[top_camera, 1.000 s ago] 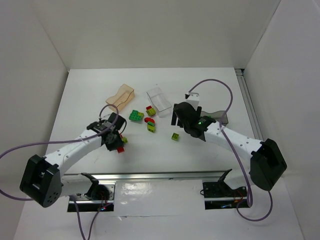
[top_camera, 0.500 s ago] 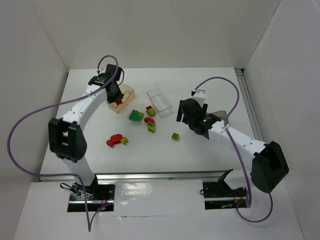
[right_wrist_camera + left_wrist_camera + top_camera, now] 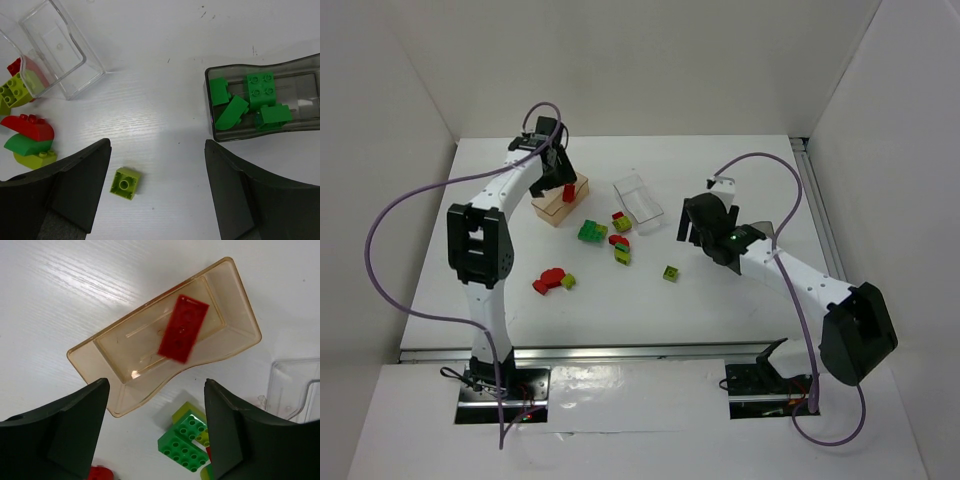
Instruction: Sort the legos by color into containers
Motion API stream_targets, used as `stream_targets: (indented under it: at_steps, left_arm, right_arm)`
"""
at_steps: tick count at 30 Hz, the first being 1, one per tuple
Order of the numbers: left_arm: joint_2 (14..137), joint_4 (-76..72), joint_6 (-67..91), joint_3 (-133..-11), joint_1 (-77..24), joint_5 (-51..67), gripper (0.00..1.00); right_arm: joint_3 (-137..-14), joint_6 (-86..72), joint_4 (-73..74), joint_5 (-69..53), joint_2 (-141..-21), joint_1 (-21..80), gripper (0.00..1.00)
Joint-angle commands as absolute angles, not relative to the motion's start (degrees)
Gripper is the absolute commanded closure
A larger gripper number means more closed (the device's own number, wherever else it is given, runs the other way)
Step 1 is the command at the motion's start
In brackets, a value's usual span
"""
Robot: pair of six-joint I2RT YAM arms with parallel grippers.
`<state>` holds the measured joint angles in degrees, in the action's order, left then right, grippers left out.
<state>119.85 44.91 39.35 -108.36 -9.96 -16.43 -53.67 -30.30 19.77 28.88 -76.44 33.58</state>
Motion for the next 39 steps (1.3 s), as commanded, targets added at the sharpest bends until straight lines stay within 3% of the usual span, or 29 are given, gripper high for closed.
stream_targets:
  at_steps: [1, 5, 9, 12, 16, 20, 24, 30, 39]
  left_arm:
    - [114.62, 44.65, 38.06, -106.71, -10.37, -18.36, 0.16]
    - [104.70, 43.95, 37.53, -98.19, -12.82, -21.18, 0.24]
    - [92.31, 41.76, 42.44, -79.00, -15.72, -21.18, 0.32]
    - [82.22, 40.17, 46.04, -69.02, -19.51, -21.18, 0.31]
    - [74.89, 40.96, 51.93, -57.41, -20.04, -20.48, 0.21]
    - [71.02, 42.98, 56.60, -51.69, -19.25, -18.64, 0.09]
    - [69.96, 42.46, 58.44, -47.20, -19.25, -15.83, 0.07]
    - [70.75, 42.20, 66.60, -42.55, -17.41, -16.44, 0.19]
    - [72.42, 35.87, 69.52, -38.85, -14.33, -17.58, 0.27]
  right_arm:
    - [-55.02, -29.71, 18.46, 28.39, -76.82, 33.31, 0.17]
    - [-53.97, -30.23, 18.46, 27.86, -76.11, 33.31, 0.17]
    - [-52.65, -30.76, 17.93, 27.25, -74.88, 33.31, 0.17]
    - [-52.03, -31.29, 18.45, 27.25, -74.27, 34.36, 0.17]
    - [-51.42, -31.90, 18.46, 26.72, -73.21, 34.89, 0.17]
    - [-51.42, -32.43, 18.46, 26.72, -73.21, 36.04, 0.17]
    - [-52.03, -32.43, 19.69, 27.86, -73.21, 36.04, 0.17]
    - [-52.03, -32.43, 19.69, 27.86, -72.69, 36.04, 0.17]
    - [-53.08, -31.38, 20.82, 29.26, -73.92, 36.04, 0.17]
